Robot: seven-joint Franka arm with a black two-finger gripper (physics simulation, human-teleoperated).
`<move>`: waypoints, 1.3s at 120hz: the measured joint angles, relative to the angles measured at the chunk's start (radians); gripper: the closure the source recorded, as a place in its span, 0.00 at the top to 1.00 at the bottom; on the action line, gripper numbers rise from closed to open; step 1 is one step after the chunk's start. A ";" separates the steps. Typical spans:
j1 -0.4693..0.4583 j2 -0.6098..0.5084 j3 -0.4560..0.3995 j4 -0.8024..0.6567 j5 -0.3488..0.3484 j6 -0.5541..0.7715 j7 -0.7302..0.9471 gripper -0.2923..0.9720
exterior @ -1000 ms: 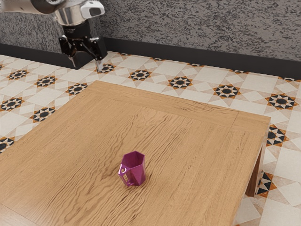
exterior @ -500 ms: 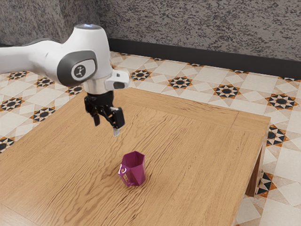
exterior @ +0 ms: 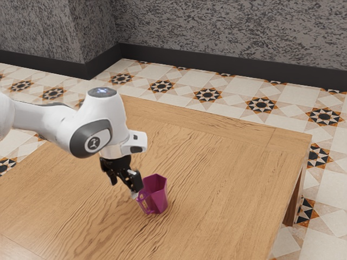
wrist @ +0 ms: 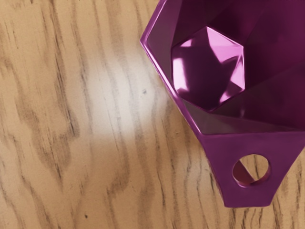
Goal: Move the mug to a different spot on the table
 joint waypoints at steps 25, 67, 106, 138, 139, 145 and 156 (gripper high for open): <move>0.002 0.021 -0.025 -0.065 0.000 0.160 -0.076 0.77; -0.004 0.034 -0.070 -0.138 0.005 0.319 -0.183 0.77; 0.011 0.097 -0.071 -0.133 0.016 0.404 -0.242 0.77; 0.014 0.111 -0.071 -0.134 0.047 0.429 -0.272 0.74; 0.013 0.112 -0.071 -0.134 0.047 0.429 -0.273 0.74; 0.010 0.113 -0.071 -0.134 0.050 0.431 -0.277 0.71; 0.005 0.117 -0.071 -0.134 0.052 0.434 -0.283 0.67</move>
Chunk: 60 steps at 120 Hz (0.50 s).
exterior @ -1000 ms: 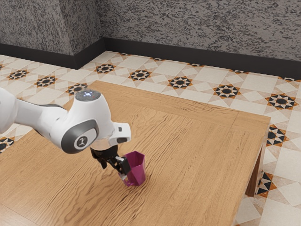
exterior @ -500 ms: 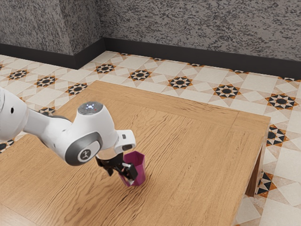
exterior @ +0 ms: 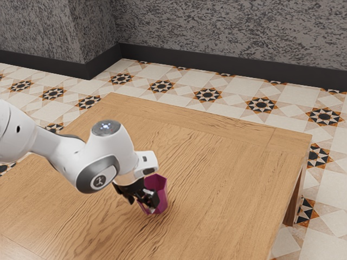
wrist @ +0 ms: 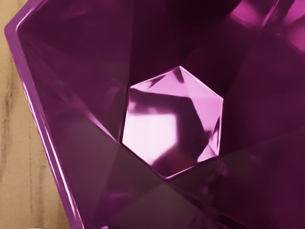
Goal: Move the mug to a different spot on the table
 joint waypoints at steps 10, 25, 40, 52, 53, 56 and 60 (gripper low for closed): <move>-0.003 0.006 0.000 0.000 0.001 0.002 -0.005 0.63; -0.001 0.008 0.000 0.001 0.002 0.005 -0.012 0.57; 0.001 0.009 0.000 0.003 0.002 0.008 -0.017 0.51; 0.001 0.009 0.000 0.004 0.002 0.009 -0.021 0.45; 0.001 0.009 0.000 0.004 0.002 0.010 -0.021 0.45; 0.001 0.009 0.000 0.005 0.002 0.010 -0.022 0.43; 0.000 0.009 0.000 0.005 0.001 0.010 -0.023 0.41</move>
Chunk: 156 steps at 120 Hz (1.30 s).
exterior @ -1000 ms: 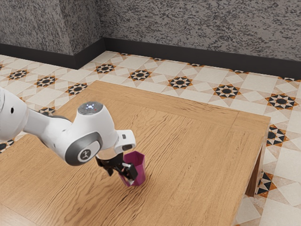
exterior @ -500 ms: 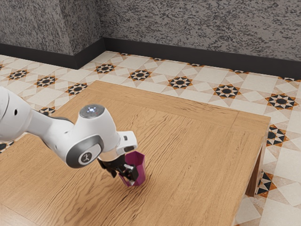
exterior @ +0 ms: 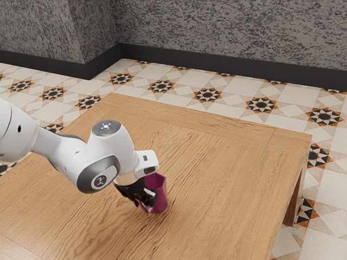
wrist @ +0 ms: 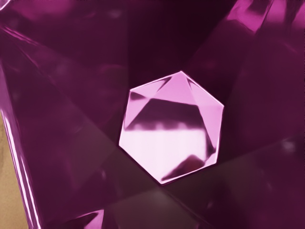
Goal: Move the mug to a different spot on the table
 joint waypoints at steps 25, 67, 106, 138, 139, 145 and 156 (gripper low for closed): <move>-0.001 -0.011 0.001 0.008 0.005 0.002 -0.008 0.34; -0.005 -0.047 0.010 0.040 0.096 0.002 -0.029 0.19; -0.147 -0.043 0.162 0.048 0.171 0.001 -0.053 0.17; -0.063 -0.053 0.097 0.032 0.186 -0.002 -0.055 0.17; -0.067 -0.054 0.102 0.032 0.185 -0.002 -0.055 0.17; -0.093 -0.057 0.135 0.032 0.184 -0.002 -0.049 0.18; -0.104 -0.056 0.172 0.032 0.184 0.001 -0.038 0.18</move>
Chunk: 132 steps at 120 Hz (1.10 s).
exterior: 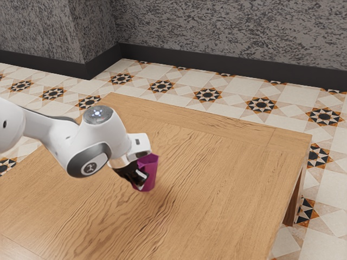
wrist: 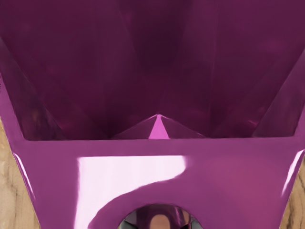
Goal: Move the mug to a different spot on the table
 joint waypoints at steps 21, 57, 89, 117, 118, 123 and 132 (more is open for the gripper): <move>0.000 0.012 0.074 0.001 0.008 0.017 0.019 0.17; 0.064 0.013 0.147 0.000 0.012 0.033 0.042 0.16; 0.227 0.013 0.107 -0.001 0.004 0.046 0.064 0.19; 0.470 0.007 -0.030 -0.010 0.005 0.047 0.079 0.19; 0.476 0.007 -0.032 -0.010 0.005 0.047 0.080 0.19; 0.500 0.007 -0.038 -0.010 0.005 0.048 0.082 0.19; 0.540 0.008 -0.046 -0.010 0.006 0.048 0.085 0.19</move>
